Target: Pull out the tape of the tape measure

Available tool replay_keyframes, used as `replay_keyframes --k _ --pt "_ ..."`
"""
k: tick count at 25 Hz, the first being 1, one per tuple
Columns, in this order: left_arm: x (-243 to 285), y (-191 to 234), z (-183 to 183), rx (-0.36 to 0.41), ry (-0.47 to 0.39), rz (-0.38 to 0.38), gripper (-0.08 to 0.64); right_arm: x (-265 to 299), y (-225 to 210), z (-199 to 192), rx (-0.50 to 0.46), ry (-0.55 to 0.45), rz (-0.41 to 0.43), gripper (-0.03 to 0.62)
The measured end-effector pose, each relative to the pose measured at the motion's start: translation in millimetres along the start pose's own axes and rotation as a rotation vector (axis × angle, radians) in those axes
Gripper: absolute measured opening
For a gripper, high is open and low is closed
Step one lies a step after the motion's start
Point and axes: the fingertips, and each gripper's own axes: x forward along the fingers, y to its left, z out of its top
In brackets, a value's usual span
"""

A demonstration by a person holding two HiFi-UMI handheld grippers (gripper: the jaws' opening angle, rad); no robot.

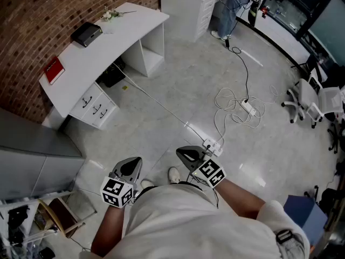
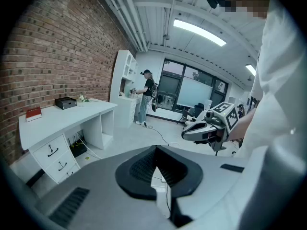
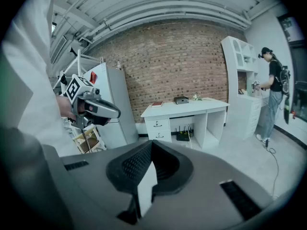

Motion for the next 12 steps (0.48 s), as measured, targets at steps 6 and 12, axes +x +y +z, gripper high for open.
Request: replay_keyframes --k 6,12 --pt "26.4 8.9 18.5 0.009 -0.031 0.024 -0.005 1.0 -41.2 6.4 -0.022 -0.014 -0.018 0.003" --pt "28.2 29.4 27.8 -0.026 -0.055 0.078 -0.005 14.2 -58.3 19.8 -0.029 -0.029 0.007 0.003"
